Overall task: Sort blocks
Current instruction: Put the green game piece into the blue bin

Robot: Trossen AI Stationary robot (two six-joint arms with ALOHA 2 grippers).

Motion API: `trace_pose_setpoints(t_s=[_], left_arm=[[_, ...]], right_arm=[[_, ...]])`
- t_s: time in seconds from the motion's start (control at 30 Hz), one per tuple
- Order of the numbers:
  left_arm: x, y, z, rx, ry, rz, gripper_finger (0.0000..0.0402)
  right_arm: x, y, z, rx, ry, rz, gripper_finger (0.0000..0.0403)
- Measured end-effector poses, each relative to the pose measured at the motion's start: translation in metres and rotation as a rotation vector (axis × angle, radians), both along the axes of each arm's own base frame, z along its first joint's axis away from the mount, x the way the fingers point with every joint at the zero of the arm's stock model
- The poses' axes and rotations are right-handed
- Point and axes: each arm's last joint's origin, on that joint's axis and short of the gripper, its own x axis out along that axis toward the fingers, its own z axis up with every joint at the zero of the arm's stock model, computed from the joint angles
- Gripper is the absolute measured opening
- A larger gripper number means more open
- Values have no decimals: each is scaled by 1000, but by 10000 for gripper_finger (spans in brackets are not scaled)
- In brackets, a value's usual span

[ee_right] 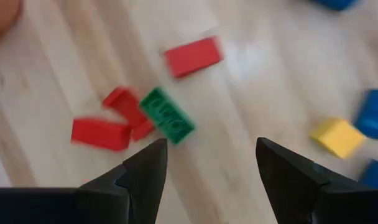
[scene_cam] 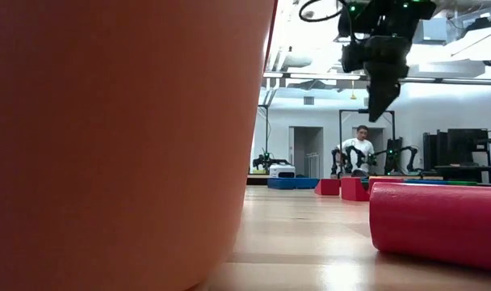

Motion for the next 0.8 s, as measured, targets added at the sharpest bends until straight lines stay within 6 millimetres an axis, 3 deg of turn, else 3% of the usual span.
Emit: trace_pose_setpoints(t_s=[0.23, 0.53, 0.8], left_arm=[[6, 17, 1, 91, -30, -4, 217], [8, 21, 2, 2, -33, -66, 217], [8, 20, 2, -51, -21, -51, 217]], right_arm=[[20, 30, -27, -67, 13, 343, 223], [41, 26, -65, -73, 121, 507, 194], [47, 25, -91, -20, 240, 531, 218]])
